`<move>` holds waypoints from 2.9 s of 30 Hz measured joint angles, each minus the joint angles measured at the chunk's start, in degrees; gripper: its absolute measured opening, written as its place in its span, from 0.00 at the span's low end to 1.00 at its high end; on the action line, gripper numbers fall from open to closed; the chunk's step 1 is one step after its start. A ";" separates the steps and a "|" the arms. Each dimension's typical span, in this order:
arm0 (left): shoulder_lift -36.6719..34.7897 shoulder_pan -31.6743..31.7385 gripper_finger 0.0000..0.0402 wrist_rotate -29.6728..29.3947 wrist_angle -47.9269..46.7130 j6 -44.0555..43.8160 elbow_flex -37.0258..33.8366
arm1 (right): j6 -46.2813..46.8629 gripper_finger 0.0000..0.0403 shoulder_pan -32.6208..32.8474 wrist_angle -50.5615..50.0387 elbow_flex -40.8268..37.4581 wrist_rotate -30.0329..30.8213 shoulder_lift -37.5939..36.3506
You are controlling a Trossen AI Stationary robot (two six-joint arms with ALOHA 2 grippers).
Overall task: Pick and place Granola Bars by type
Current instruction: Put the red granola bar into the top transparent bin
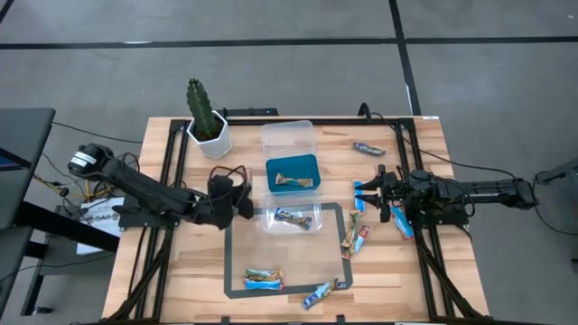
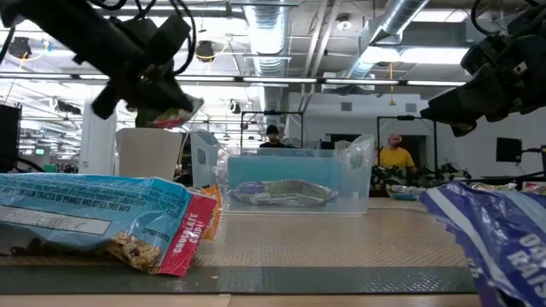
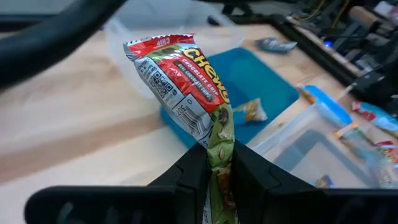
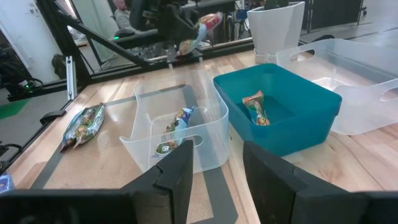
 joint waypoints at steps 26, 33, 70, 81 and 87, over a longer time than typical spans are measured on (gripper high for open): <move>0.45 21.56 0.13 15.18 4.06 39.21 13.16 | -0.02 0.33 -0.01 0.01 0.00 0.00 0.02; 0.58 26.63 0.13 16.04 -3.47 42.55 17.30 | 0.00 0.33 -0.02 0.00 0.02 0.00 0.02; 31.94 46.60 0.13 43.98 -15.77 56.08 43.82 | 0.00 0.33 -0.01 0.02 0.01 -0.02 0.00; 37.19 48.10 0.13 49.24 -12.16 57.07 43.82 | 0.00 0.33 0.00 0.00 0.00 -0.02 0.00; 37.27 48.18 0.13 46.96 -12.33 58.86 43.82 | 0.00 0.33 -0.02 0.02 0.00 0.00 0.02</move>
